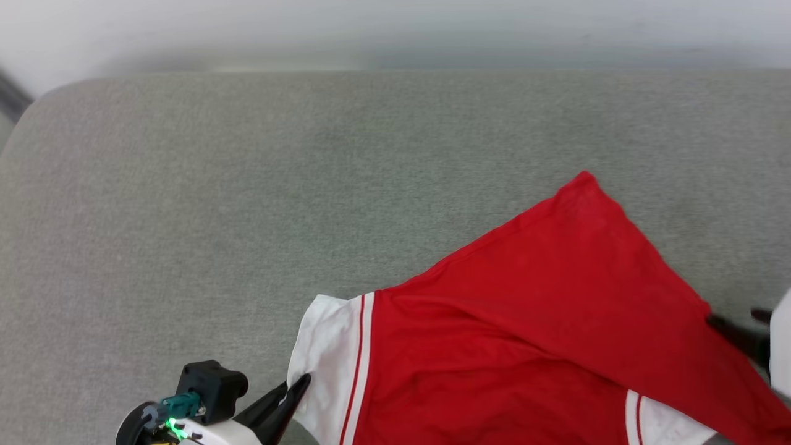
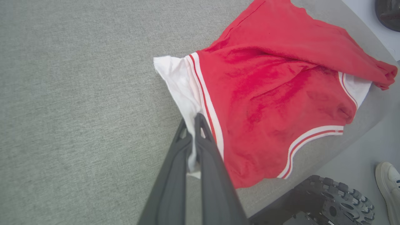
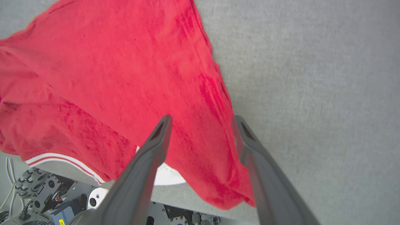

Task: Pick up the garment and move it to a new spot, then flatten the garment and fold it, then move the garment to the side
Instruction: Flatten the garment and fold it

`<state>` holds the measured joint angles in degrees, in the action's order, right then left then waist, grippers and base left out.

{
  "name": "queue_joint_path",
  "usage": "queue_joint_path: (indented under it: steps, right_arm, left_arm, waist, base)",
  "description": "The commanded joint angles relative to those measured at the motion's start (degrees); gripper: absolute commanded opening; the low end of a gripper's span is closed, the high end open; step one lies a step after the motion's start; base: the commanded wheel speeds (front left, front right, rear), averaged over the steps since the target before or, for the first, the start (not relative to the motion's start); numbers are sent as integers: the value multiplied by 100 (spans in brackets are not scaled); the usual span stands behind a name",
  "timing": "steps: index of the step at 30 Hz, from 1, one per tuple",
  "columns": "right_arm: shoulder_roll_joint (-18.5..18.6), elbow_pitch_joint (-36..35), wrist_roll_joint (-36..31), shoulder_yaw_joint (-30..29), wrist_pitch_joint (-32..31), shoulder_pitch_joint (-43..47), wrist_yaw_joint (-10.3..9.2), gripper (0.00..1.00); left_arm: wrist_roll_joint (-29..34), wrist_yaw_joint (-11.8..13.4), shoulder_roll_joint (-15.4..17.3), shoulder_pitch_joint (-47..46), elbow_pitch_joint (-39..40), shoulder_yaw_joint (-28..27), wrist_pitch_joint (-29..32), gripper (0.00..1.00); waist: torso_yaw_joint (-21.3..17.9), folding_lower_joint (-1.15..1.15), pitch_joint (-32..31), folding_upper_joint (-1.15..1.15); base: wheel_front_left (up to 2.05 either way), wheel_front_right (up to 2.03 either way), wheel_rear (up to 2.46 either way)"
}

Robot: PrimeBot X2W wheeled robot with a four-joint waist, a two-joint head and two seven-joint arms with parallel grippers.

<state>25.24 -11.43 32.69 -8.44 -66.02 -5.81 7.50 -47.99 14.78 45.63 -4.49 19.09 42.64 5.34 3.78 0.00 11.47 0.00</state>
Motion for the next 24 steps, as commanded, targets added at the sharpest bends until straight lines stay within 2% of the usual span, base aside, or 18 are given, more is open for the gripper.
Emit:
queue_joint_path:
  steps: [1,6,13,24]
  right_arm:
    - [-73,-83,10,15,-79,-275,-2,100]
    - [-136,-75,-335,192,-281,-1186,-2,100]
    - [-504,879,-892,460,-265,-2302,-2,100]
    - [-129,2165,-1450,665,-6,-3090,-2,100]
  left_arm:
    - [54,10,10,-98,54,1,0,0]
    - [180,-43,-35,-299,216,30,36,0]
    - [305,-168,-245,-575,255,116,1,0]
    - [398,-380,-543,-839,18,267,-61,0]
  waist:
    - [150,0,144,0]
    - [495,0,563,0]
    - [958,0,1046,0]
    - [1413,0,1482,0]
  base:
    - [0,0,0]
    - [0,0,0]
    - [0,0,0]
    - [0,0,0]
